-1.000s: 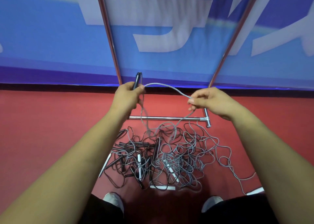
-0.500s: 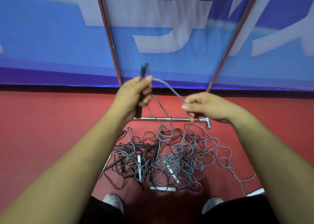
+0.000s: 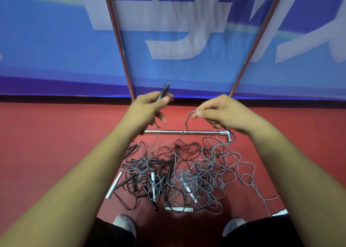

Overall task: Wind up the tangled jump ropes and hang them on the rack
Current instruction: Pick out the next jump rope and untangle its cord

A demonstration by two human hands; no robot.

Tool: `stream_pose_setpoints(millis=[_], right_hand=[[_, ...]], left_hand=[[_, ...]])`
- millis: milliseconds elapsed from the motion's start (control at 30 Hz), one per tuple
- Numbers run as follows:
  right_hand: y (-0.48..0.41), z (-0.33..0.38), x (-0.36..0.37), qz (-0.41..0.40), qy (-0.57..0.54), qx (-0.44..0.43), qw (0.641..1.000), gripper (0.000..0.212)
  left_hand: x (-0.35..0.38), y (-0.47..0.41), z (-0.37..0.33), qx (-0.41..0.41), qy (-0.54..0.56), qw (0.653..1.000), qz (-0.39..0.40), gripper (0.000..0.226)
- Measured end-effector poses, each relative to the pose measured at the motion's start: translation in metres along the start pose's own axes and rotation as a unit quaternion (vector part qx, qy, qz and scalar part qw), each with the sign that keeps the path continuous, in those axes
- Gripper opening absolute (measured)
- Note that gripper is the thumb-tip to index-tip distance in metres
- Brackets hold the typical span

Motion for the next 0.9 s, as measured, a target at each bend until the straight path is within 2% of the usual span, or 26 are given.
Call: stream_pose_setpoints(millis=[100,167,233,333,400,467,533,633,700,767,833,900], right_hand=[[0.001,0.014,0.012,0.007,-0.023,-0.030,0.999,0.015],[-0.001,0.013,0.011,-0.005,-0.036,-0.038,0.999,0.015],[-0.003,0.002,0.005,0.006,0.005,-0.025,1.000,0.014],[-0.002,-0.030,-0.005,0.081,0.139,0.039,0.986,0.022],[0.001,-0.060,-0.016,0.105,0.176,0.102,0.974,0.021],[0.003,-0.082,-0.025,0.087,0.201,0.140,0.966,0.018],[0.002,-0.090,-0.030,0.034,0.169,0.135,0.976,0.017],[0.000,-0.065,-0.029,-0.052,-0.005,0.070,0.996,0.016],[0.001,-0.036,-0.025,-0.059,-0.090,0.032,0.994,0.014],[0.003,-0.013,-0.017,-0.055,-0.073,0.001,0.996,0.012],[0.003,0.000,-0.007,-0.049,0.000,-0.014,0.999,0.009],[0.003,0.008,0.003,-0.046,0.036,-0.029,0.998,0.008]], left_hand=[[0.022,0.010,-0.007,0.001,-0.021,0.988,0.152,0.022],[0.030,0.011,-0.006,0.008,-0.040,0.980,0.195,0.017],[0.027,0.007,-0.007,0.006,0.050,0.987,0.153,0.022],[0.011,-0.003,-0.010,0.006,0.226,0.973,0.046,0.024],[0.001,-0.005,-0.008,0.001,0.269,0.963,-0.002,0.024],[-0.006,-0.009,-0.004,-0.002,0.284,0.958,-0.039,0.023],[-0.011,-0.013,-0.001,-0.001,0.227,0.971,-0.078,0.019],[-0.017,-0.015,0.005,-0.023,0.049,0.989,-0.134,0.019],[-0.014,-0.012,0.007,-0.023,0.011,0.991,-0.131,0.023],[-0.005,-0.008,0.003,-0.001,0.004,0.993,-0.114,0.021],[0.002,-0.006,-0.004,0.024,-0.032,0.993,-0.112,0.018],[0.008,-0.004,-0.008,0.020,-0.002,0.999,-0.046,0.018]])
Point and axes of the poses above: each hand's wrist, its own y-axis away from the middle knuckle, its own x-axis out of the palm, z = x × y, the point moved 2 cm from there along -y, towards the middle knuckle, and after that the axes turned 1 degree about y, right-handed, at the moved point
